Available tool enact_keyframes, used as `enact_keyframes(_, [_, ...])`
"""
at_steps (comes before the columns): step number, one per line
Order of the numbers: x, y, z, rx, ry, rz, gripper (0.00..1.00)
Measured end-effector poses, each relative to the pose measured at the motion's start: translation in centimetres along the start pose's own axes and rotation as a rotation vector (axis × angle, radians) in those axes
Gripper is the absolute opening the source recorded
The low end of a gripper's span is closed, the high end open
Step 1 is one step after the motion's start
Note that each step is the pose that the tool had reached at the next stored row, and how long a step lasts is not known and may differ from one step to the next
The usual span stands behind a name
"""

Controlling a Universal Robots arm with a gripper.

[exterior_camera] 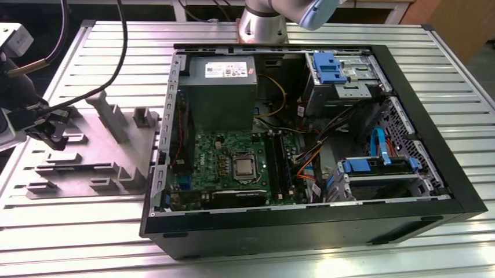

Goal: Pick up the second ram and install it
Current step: 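Pick up the second ram and move it above second insertion slot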

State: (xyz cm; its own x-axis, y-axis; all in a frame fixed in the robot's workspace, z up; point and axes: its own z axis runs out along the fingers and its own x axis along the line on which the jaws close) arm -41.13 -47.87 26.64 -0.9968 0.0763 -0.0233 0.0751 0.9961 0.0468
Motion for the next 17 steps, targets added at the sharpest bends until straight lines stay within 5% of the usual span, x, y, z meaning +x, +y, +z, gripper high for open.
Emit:
enact_keyframes(6, [0.01, 0.0, 0.03, -0.0005, 0.0009, -0.019, 0.1])
enact_keyframes(17, [0.01, -0.01, 0.29, -0.0051, 0.0103, -0.219, 0.1])
